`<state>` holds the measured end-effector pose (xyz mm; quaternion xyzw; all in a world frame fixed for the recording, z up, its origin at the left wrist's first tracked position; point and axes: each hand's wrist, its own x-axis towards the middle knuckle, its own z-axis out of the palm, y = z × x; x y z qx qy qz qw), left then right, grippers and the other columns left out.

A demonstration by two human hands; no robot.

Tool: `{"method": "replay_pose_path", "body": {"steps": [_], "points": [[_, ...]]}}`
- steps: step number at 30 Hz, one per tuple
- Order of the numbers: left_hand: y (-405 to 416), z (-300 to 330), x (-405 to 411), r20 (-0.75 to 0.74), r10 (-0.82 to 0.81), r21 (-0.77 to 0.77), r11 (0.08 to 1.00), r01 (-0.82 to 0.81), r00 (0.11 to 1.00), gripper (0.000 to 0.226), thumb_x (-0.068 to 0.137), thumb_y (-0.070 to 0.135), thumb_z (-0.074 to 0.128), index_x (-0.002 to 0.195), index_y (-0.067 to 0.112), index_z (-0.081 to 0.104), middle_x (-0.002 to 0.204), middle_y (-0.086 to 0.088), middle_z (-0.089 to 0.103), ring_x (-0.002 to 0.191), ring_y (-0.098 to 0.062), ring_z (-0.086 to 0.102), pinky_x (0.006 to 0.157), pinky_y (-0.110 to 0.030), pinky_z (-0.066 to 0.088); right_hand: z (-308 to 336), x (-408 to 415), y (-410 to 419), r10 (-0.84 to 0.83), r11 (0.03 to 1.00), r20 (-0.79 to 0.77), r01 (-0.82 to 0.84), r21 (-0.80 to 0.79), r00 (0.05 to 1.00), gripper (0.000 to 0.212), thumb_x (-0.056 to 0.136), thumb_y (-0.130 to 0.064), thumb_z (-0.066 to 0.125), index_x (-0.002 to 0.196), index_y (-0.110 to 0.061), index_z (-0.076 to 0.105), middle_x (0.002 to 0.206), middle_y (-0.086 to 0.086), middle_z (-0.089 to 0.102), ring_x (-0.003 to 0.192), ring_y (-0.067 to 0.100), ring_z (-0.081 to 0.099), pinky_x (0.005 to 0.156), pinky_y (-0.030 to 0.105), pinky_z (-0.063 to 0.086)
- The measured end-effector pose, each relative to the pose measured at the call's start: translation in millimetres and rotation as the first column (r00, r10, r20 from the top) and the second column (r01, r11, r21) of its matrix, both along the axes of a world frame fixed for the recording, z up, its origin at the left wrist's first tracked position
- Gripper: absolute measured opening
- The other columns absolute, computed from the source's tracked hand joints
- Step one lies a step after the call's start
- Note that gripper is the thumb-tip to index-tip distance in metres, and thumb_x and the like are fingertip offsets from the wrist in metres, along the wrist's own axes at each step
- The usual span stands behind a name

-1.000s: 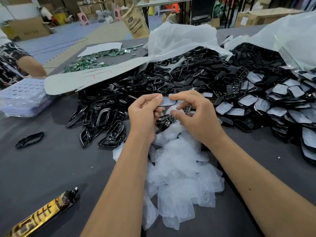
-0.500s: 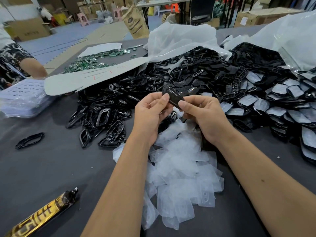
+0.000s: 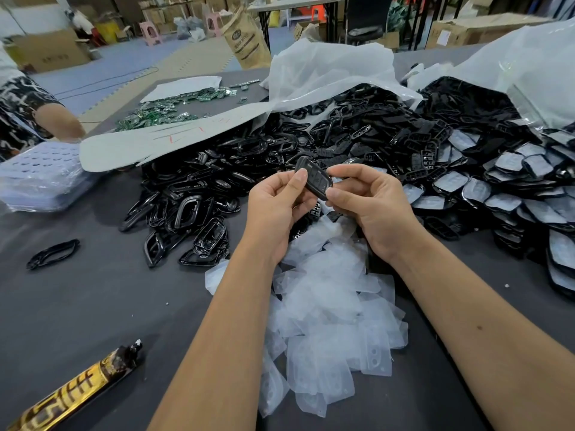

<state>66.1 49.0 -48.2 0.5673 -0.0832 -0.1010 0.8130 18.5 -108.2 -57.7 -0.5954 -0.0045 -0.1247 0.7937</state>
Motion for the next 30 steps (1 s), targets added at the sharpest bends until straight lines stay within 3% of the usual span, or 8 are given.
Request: {"method": "replay_pose_path", "body": {"steps": [4, 11, 15, 20, 24, 30], "points": [[-0.6, -0.5, 0.3, 0.019, 0.03, 0.008, 0.999, -0.031, 0.999, 0.013, 0.102, 0.012, 0.062, 0.093, 0.004, 0.068, 0.079, -0.004, 0.072, 0.066, -0.007, 0.064, 0.065, -0.019, 0.057, 0.4, 0.2, -0.3, -0.015, 1.0, -0.027, 0.015, -0.007, 1.0, 0.03, 0.08, 0.0, 0.084, 0.102, -0.019, 0.079, 0.083, 0.004, 0.076, 0.075, 0.018, 0.07, 0.078, 0.039, 0.053], [0.5, -2.1, 1.7, 0.034, -0.006, 0.025, 1.0, 0.006, 0.999, 0.014, 0.102, 0.013, 0.063, 0.094, 0.004, 0.07, 0.078, -0.005, 0.07, 0.066, -0.008, 0.063, 0.067, -0.02, 0.057, -0.7, -0.1, -3.2, 0.02, 1.0, 0.021, -0.02, 0.007, 1.0, 0.038, 0.071, -0.005, 0.084, 0.106, -0.014, 0.076, 0.077, -0.001, 0.073, 0.072, 0.01, 0.07, 0.074, 0.02, 0.056], [2.0, -1.8, 2.6, 0.036, -0.015, 0.01, 1.0, 0.015, 0.999, 0.013, 0.102, 0.014, 0.063, 0.096, 0.004, 0.068, 0.077, -0.004, 0.069, 0.065, -0.008, 0.061, 0.066, -0.02, 0.057, 0.6, -0.3, -3.9, 0.07, 0.997, 0.023, -0.071, 0.014, 0.997, 0.047, 0.071, -0.008, 0.082, 0.117, -0.01, 0.072, 0.078, -0.001, 0.074, 0.074, 0.013, 0.071, 0.078, 0.023, 0.057], [-0.4, -2.5, 0.6, 0.064, -0.016, 0.069, 0.998, 0.012, 0.998, 0.011, 0.101, 0.013, 0.065, 0.101, 0.003, 0.067, 0.083, -0.008, 0.07, 0.068, -0.012, 0.059, 0.063, -0.02, 0.054, 4.0, 0.8, -4.6, 0.108, 0.989, -0.045, -0.103, 0.108, 0.993, 0.027, 0.092, 0.001, 0.068, 0.118, -0.007, 0.073, 0.096, 0.013, 0.074, 0.081, 0.018, 0.071, 0.074, 0.026, 0.059], [-0.4, -3.8, 1.4, 0.076, -0.025, 0.094, 0.995, 0.018, 0.997, 0.009, 0.1, 0.014, 0.067, 0.101, 0.006, 0.07, 0.081, -0.005, 0.072, 0.067, -0.012, 0.058, 0.063, -0.02, 0.053, 2.2, 0.3, -4.8, 0.089, 0.99, -0.047, -0.084, 0.109, 0.995, 0.029, 0.087, 0.006, 0.07, 0.111, -0.009, 0.075, 0.086, 0.009, 0.074, 0.078, 0.019, 0.072, 0.074, 0.027, 0.061], [0.9, -3.7, 3.0, 0.065, -0.065, 0.081, 0.995, 0.06, 0.996, 0.013, 0.101, 0.017, 0.066, 0.094, 0.009, 0.074, 0.08, -0.004, 0.073, 0.065, -0.008, 0.059, 0.062, -0.019, 0.053, 4.1, -2.9, -5.4, 0.134, 0.982, 0.016, -0.135, 0.132, 0.991, 0.039, 0.075, -0.002, 0.074, 0.114, -0.007, 0.072, 0.081, 0.005, 0.075, 0.077, 0.018, 0.073, 0.074, 0.027, 0.061]]}}
